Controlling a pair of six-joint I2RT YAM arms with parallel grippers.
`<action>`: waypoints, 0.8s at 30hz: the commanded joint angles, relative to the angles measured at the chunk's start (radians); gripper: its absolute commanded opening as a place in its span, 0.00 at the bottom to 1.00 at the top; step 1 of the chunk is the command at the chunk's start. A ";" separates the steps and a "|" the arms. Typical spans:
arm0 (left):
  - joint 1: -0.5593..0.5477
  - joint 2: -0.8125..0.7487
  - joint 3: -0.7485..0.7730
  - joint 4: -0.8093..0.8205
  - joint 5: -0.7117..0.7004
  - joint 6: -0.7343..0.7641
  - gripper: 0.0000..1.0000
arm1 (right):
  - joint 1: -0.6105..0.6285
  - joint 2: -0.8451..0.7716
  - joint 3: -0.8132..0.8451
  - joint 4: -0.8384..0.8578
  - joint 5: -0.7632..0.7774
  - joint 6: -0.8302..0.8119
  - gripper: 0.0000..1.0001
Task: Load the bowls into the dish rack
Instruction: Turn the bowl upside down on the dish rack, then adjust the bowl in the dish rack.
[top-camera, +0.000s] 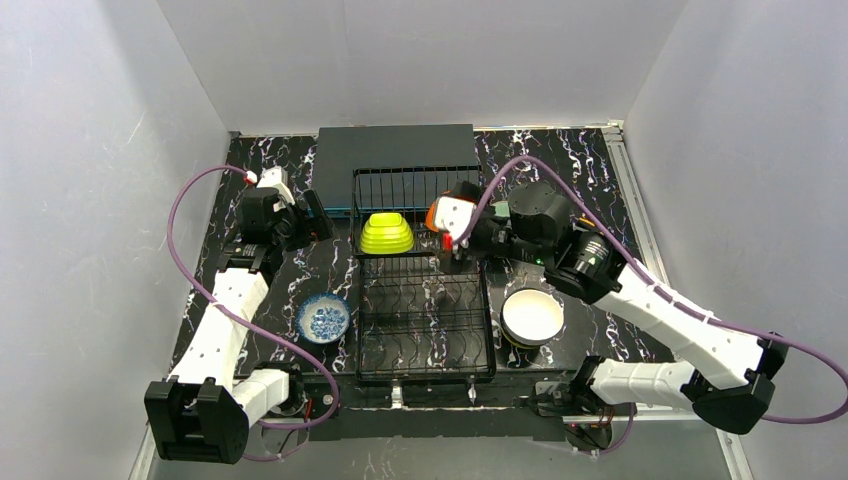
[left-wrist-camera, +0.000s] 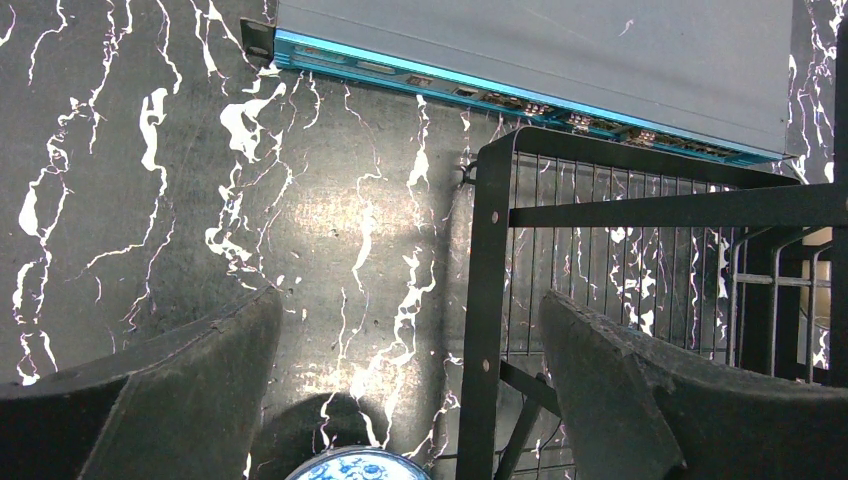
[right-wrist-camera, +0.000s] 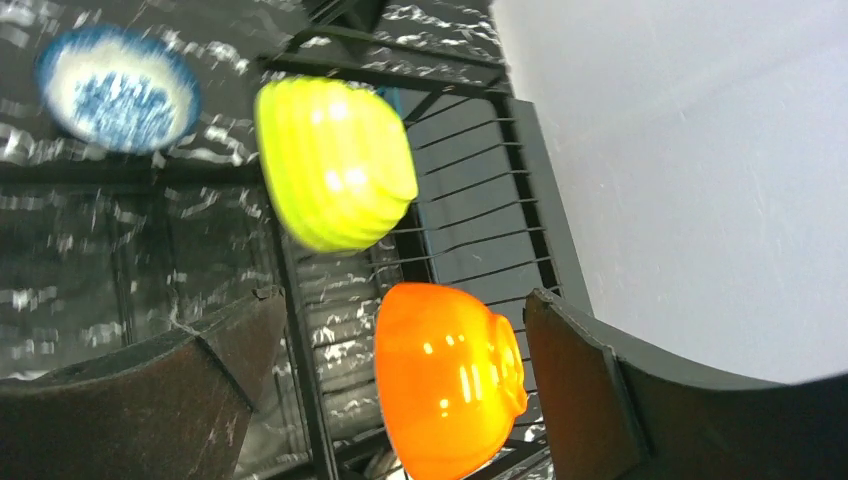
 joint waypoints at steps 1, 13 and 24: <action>0.005 -0.012 -0.011 0.002 0.005 0.008 0.98 | 0.001 0.046 0.075 0.203 0.189 0.273 0.96; 0.004 -0.005 -0.011 0.002 0.007 0.006 0.98 | 0.002 0.328 0.396 -0.102 0.564 0.563 0.95; 0.006 -0.005 -0.011 0.004 0.013 0.006 0.98 | -0.068 0.491 0.567 -0.327 0.559 0.713 0.93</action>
